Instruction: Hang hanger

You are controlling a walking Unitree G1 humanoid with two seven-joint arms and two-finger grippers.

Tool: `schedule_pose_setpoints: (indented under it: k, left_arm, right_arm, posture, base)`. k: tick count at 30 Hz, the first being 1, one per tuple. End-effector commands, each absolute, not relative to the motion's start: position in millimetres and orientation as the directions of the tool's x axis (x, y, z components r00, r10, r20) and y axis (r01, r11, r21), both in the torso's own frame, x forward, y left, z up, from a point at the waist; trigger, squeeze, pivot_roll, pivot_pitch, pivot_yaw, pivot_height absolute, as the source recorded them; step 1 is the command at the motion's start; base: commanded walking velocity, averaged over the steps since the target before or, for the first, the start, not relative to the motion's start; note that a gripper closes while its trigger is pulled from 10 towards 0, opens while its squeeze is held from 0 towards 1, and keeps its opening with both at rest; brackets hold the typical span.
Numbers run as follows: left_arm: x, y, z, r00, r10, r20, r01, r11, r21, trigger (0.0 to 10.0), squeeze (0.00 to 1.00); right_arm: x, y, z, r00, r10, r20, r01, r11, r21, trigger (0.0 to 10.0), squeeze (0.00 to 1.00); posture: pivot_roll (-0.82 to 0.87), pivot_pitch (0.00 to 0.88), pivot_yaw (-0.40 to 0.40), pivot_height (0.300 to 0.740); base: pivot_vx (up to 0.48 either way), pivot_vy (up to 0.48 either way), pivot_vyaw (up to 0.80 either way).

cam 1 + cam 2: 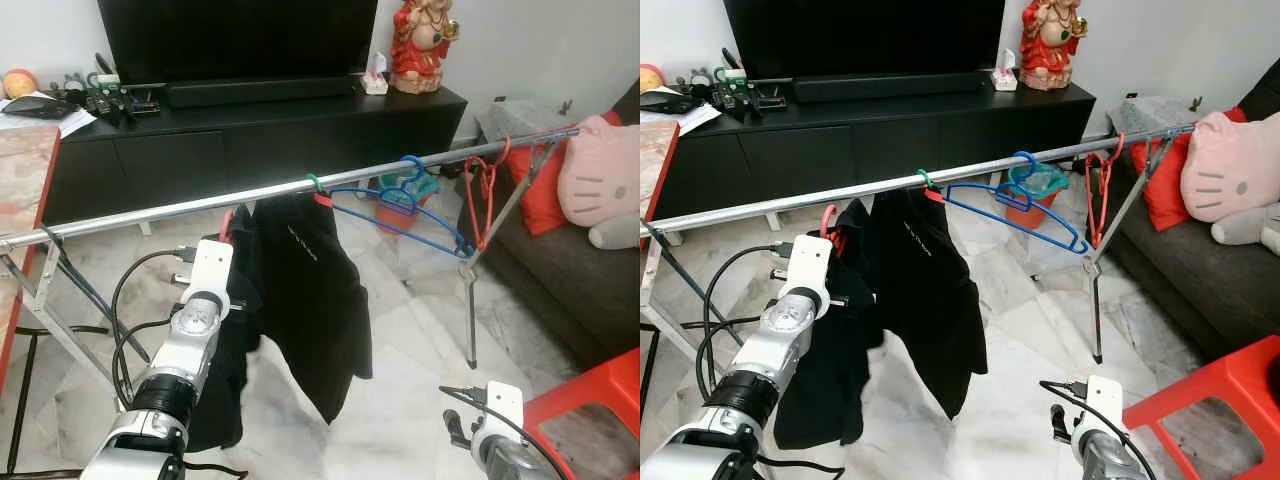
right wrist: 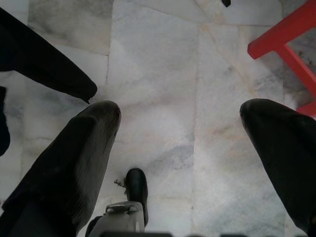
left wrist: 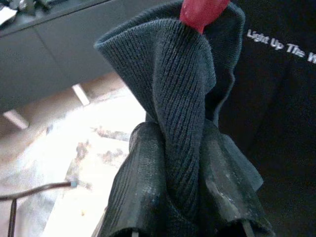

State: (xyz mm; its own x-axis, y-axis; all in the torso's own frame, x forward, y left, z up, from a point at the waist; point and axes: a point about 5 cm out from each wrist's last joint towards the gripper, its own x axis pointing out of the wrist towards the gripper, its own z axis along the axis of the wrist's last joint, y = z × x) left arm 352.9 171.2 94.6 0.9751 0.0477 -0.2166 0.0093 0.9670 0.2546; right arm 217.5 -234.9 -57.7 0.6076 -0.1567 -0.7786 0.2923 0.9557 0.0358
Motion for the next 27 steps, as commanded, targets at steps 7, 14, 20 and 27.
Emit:
schedule_pose_setpoints:
  k: [7, 14, 20, 27]
  left_arm:
    - [328.6, 180.2, 97.4, 0.999, -0.041, -0.028, 0.046, 0.979, 0.200, 10.0, 0.00]
    - [302.8, 193.8, 90.7, 0.999, -0.039, 0.023, 0.034, 0.982, 0.186, 10.0, 0.00]
    - [298.6, 193.9, 90.8, 0.999, -0.034, 0.034, 0.028, 0.983, 0.180, 10.0, 0.00]
    - [303.5, 193.2, 94.5, 0.999, -0.020, 0.043, 0.012, 0.986, 0.166, 10.0, 0.00]
  right_arm:
    - [216.0, -238.6, -57.6, 0.604, -0.167, -0.779, 0.291, 0.956, 0.021, 10.0, 0.00]
    - [215.9, -240.2, -57.2, 0.602, -0.168, -0.781, 0.285, 0.958, 0.013, 10.0, 0.00]
    - [216.1, -241.0, -56.9, 0.602, -0.167, -0.781, 0.281, 0.960, 0.011, 10.0, 0.00]
    - [215.8, -242.4, -56.7, 0.601, -0.163, -0.783, 0.269, 0.963, 0.006, 10.0, 0.00]
  posture:
    - [0.00, 0.000, -0.082, 0.740]
    - [0.02, 0.000, -0.097, 0.740]
    - [0.02, 0.000, -0.106, 0.740]
    - [0.02, 0.000, -0.112, 0.740]
  base:
    - [0.000, 0.000, 0.00]
    - [0.000, 0.000, 0.00]
    - [0.000, 0.000, 0.00]
    - [0.209, 0.000, 0.00]
